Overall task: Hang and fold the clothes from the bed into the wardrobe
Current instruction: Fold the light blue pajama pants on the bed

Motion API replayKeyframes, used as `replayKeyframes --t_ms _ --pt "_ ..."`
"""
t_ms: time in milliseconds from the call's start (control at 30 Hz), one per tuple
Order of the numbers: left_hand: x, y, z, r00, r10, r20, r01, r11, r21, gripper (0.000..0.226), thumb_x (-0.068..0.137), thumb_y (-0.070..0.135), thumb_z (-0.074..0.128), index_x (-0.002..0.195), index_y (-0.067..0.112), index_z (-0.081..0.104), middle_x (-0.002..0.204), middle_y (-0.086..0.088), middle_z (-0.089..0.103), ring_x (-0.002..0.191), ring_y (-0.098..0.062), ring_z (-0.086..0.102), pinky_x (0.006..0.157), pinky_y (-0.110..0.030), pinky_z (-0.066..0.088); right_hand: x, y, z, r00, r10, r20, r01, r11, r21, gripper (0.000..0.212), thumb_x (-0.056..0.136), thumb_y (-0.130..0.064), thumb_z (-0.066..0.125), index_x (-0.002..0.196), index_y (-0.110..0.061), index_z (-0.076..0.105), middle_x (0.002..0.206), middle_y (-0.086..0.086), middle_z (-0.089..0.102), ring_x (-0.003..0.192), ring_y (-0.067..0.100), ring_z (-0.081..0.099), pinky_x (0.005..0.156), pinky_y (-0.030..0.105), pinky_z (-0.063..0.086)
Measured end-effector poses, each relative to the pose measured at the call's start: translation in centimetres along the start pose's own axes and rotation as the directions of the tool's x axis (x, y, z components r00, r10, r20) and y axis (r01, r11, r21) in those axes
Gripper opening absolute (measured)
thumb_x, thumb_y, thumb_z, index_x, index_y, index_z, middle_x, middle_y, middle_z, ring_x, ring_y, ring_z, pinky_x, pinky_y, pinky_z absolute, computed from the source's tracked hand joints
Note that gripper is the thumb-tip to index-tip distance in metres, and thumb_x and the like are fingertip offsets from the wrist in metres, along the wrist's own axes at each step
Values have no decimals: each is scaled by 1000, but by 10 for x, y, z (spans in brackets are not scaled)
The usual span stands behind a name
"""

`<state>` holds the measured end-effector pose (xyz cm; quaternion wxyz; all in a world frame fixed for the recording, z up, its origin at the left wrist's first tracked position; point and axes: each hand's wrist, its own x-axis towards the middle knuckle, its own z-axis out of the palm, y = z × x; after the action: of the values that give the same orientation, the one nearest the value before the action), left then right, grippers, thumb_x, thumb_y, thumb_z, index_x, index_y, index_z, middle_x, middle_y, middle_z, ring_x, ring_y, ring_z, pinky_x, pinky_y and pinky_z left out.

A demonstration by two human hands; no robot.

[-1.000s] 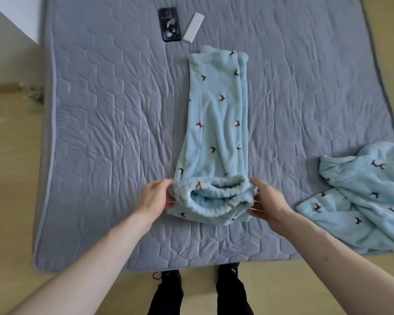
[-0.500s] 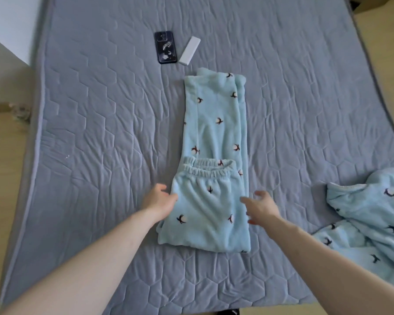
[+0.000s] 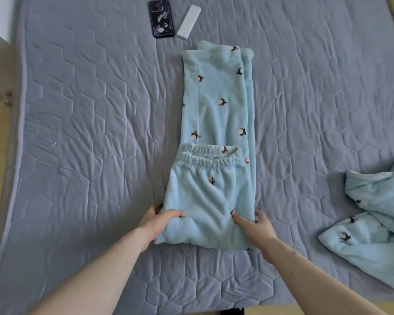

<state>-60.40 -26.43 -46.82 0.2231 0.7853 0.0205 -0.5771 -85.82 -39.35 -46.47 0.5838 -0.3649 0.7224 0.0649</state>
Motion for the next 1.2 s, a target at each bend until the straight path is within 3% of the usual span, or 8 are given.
replayKeyframes --t_ms 67,233,433,633,867,967,1067,1200 --pt "-2 -4 1 1000 -2 -16 3 999 41 48 71 41 88 112 23 72 97 3 78 87 -18 75 76 -32 60 -4 4 -1 999 -38 -20 38 999 -16 49 80 -48 84 116 -23 61 101 -8 70 84 12 69 53 24 55" --pt "-32 -6 19 994 29 -102 -14 988 151 25 78 36 81 101 27 74 84 9 71 74 -9 66 55 -22 45 -27 14 -1 991 -92 -102 85 994 -71 23 88 -38 71 109 -29 65 97 -6 70 86 17 68 79 43 61" --pt "-92 -51 9 992 -121 29 105 935 340 36 82 41 76 111 22 67 104 1 72 89 -18 69 67 -27 50 -85 65 -15 999 40 15 -37 987 -157 31 91 -37 68 119 -27 62 103 -5 68 91 16 65 79 36 55" --pt "-153 -123 -7 929 -324 176 232 884 406 53 84 38 75 130 12 63 113 -3 72 100 -21 70 89 -35 58 -148 129 -21 970 233 72 -198 925 -325 38 88 -39 73 118 -18 64 104 3 69 94 24 67 82 37 57" --pt "-201 -139 -21 798 -523 300 302 777 552 34 86 35 71 114 16 69 99 -5 77 94 -23 75 72 -29 59 -198 148 -36 924 363 117 -291 870 -399 43 83 -45 77 112 -14 68 99 5 75 87 24 74 67 30 58" --pt "-195 -108 -25 864 -442 239 245 786 568 50 75 42 66 114 11 68 101 -7 77 96 -28 75 69 -27 55 -200 123 -42 941 320 109 -254 882 -396 50 81 -56 75 109 -16 65 98 4 75 84 23 75 59 28 54" --pt "-185 -71 -30 957 -247 155 131 839 529 75 78 47 65 143 15 45 128 -10 63 109 -28 65 86 -35 53 -195 81 -48 961 256 107 -203 910 -361 45 83 -52 73 109 -17 61 97 6 74 78 22 75 50 26 53" --pt "-171 -24 -47 969 -38 246 -48 941 334 61 93 36 66 148 29 41 138 -4 52 119 -22 57 98 -35 48 -180 21 -56 977 143 161 -97 959 -267 30 92 -43 67 116 -25 62 110 4 70 95 27 73 75 40 64"
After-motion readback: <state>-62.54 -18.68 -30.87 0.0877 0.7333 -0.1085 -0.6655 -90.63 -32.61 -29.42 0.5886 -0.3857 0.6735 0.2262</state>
